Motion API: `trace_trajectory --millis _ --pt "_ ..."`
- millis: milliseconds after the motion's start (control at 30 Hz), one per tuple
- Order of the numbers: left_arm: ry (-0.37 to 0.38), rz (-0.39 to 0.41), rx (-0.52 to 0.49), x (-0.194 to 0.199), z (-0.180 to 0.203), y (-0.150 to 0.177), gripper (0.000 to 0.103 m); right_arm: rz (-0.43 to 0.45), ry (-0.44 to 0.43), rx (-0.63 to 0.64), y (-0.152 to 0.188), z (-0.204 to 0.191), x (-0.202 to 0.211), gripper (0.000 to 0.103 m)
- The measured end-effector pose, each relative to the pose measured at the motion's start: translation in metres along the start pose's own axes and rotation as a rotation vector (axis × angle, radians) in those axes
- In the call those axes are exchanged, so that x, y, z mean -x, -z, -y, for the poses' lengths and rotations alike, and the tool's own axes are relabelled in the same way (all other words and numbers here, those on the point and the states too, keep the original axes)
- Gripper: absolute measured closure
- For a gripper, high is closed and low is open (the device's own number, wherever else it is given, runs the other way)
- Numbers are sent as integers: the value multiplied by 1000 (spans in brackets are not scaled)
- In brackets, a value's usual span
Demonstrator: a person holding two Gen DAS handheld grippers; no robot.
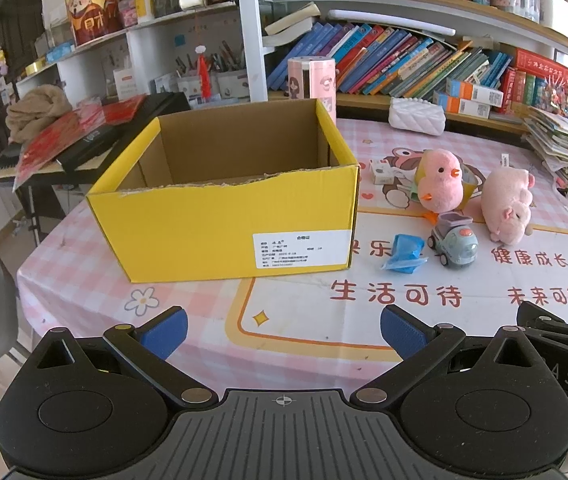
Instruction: Organize objects
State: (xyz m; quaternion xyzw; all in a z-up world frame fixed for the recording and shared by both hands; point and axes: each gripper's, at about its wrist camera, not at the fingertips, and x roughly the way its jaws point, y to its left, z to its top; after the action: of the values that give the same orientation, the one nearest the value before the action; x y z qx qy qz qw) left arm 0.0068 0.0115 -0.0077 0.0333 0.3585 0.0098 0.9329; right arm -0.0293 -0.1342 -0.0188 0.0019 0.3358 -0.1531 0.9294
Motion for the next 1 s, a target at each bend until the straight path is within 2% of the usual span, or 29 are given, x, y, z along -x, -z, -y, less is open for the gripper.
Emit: trace_trajectory --millis 600,1000 --pt "5 -12 3 -1 -2 5 0 -11 0 11 3 -3 -6 0" --pt "14 -40 -1 -9 15 2 0 -42 -4 10 1 11 -16 0"
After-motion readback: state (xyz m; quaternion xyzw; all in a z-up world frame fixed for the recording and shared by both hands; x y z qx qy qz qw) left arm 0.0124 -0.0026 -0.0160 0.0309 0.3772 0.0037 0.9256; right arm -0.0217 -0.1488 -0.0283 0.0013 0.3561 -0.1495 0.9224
